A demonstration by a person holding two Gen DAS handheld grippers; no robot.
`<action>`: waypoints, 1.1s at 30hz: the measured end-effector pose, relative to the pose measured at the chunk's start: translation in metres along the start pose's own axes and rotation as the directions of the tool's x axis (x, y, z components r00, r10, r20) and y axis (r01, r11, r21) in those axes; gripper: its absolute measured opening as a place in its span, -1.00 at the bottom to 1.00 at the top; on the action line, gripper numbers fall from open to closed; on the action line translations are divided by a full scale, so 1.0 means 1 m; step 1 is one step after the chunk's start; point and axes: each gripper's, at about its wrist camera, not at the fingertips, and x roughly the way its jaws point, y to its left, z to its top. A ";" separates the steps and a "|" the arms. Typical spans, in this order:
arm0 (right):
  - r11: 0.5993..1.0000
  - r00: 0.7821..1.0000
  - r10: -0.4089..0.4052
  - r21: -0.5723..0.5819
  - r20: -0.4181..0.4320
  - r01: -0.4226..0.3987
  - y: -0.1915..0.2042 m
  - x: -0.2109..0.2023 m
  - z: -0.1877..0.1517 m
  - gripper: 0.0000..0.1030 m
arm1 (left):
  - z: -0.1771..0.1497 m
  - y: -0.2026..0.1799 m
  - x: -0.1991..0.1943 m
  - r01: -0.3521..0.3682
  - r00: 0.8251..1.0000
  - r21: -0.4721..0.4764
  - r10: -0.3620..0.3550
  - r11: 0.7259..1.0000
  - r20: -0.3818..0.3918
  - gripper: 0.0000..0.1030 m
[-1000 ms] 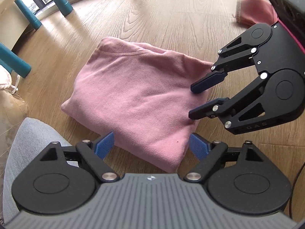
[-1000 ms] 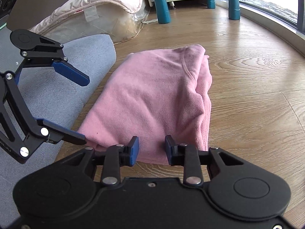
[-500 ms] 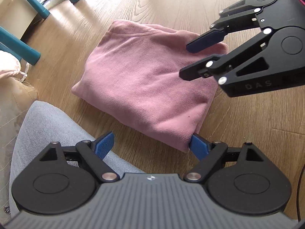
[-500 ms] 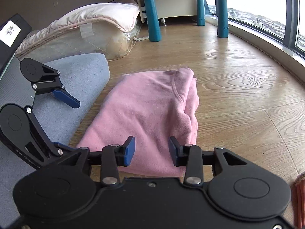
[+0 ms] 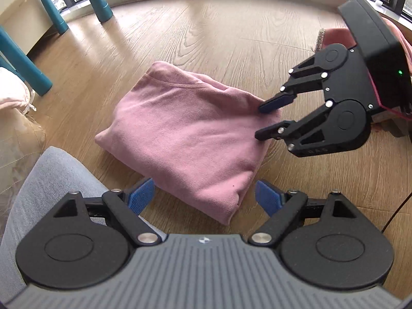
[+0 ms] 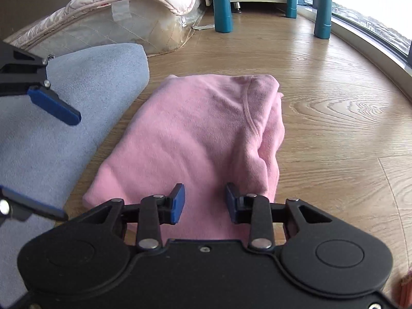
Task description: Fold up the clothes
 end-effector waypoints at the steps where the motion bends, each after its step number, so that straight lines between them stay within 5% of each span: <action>1: 0.999 0.999 -0.033 -0.031 -0.011 0.032 0.000 -0.010 -0.010 -0.29 | 0.004 0.003 0.004 -0.009 1.000 -0.013 0.009 1.000 0.010 0.74; 6: 0.996 0.997 -0.059 -0.071 0.045 0.062 0.003 -0.035 -0.010 -0.29 | 0.021 0.014 0.052 -0.029 0.997 -0.105 0.021 0.994 -0.079 0.74; 10: 0.999 0.995 -0.021 -0.030 0.097 0.024 0.006 -0.010 0.011 -0.27 | 0.010 0.004 0.079 -0.106 0.978 -0.014 0.102 0.994 -0.183 0.74; 12: 0.999 0.997 0.013 -0.030 0.077 -0.011 0.008 0.007 0.013 -0.27 | 0.001 0.005 0.079 -0.107 0.978 -0.004 0.104 0.994 -0.182 0.74; 14: 0.996 0.998 -0.025 -0.083 0.050 0.029 0.010 0.018 0.011 -0.27 | -0.003 0.007 0.074 -0.088 0.980 -0.012 0.084 0.996 -0.181 0.74; 19: 0.992 0.988 -0.126 -0.008 0.085 0.128 -0.003 -0.012 -0.009 -0.24 | -0.010 0.007 0.051 -0.073 0.990 -0.058 0.065 0.996 -0.127 0.74; 24: 0.985 0.977 -0.098 0.158 0.188 0.069 0.004 -0.083 -0.029 0.02 | -0.011 -0.012 0.030 0.007 0.997 -0.060 -0.011 0.998 -0.082 0.74; 33: 0.938 0.953 -0.099 0.347 0.287 -0.007 0.025 -0.140 -0.061 0.22 | -0.005 -0.028 0.018 -0.025 0.997 -0.125 0.015 0.992 -0.076 0.74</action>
